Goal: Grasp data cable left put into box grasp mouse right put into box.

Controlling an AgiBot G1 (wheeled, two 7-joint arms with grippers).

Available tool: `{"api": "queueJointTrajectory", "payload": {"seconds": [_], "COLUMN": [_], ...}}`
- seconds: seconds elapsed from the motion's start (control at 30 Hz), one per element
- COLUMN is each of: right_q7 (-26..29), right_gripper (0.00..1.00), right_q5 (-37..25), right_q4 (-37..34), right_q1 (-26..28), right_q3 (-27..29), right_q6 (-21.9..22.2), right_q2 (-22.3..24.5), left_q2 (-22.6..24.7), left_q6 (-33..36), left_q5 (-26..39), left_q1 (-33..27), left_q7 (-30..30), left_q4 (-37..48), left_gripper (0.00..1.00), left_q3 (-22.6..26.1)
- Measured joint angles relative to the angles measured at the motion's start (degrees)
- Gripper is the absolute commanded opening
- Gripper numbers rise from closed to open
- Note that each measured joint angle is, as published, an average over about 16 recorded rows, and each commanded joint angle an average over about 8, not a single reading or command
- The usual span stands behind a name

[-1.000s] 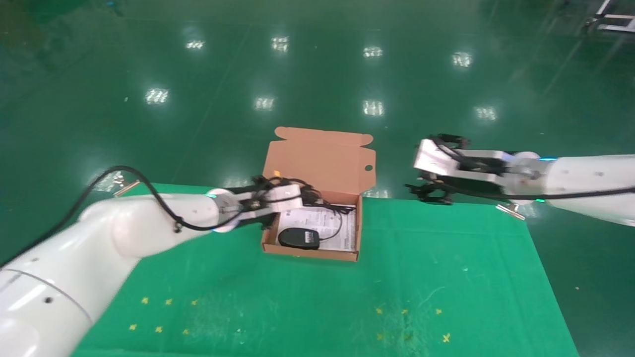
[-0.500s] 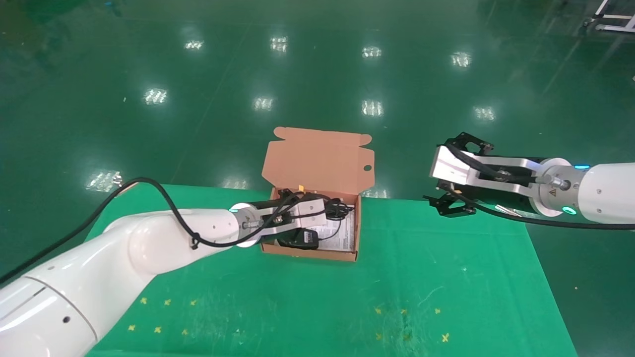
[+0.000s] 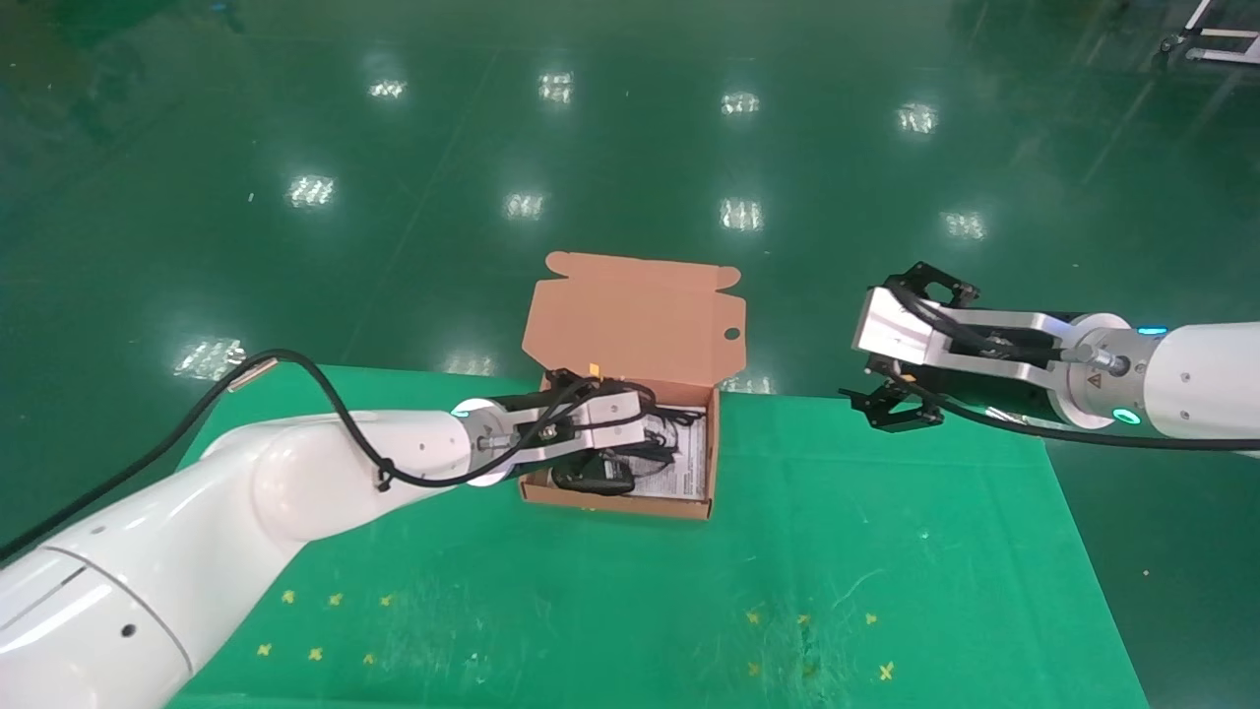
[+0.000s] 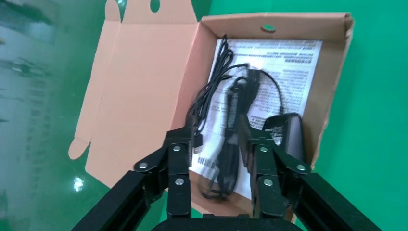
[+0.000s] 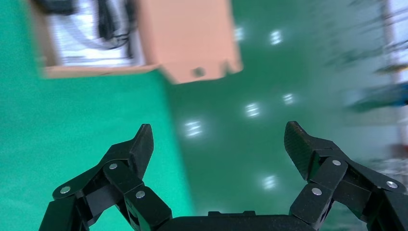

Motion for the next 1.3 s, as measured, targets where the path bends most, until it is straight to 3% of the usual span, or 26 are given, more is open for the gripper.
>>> {"api": "queueJointTrajectory", "payload": {"seconds": [0.43, 1.3], "right_q7": [-2.73, -5.79], "right_gripper": [1.0, 1.0], "right_q5": [0.39, 21.99], "right_q4": [3.03, 2.82], "right_q1": [4.51, -8.46], "right_q3": [1.96, 16.23], "right_q6": [-6.1, -19.3], "right_q2": [0.08, 2.77], "left_q2": [-5.74, -18.55], "left_q6": [1.42, 21.6], "left_q5": [-5.56, -26.02], "left_q1": [-0.42, 8.44], "left_q7": [-1.14, -2.07], "left_q4": [-7.32, -16.8], "left_gripper": [1.0, 1.0], "left_q3": [-4.23, -18.01]}}
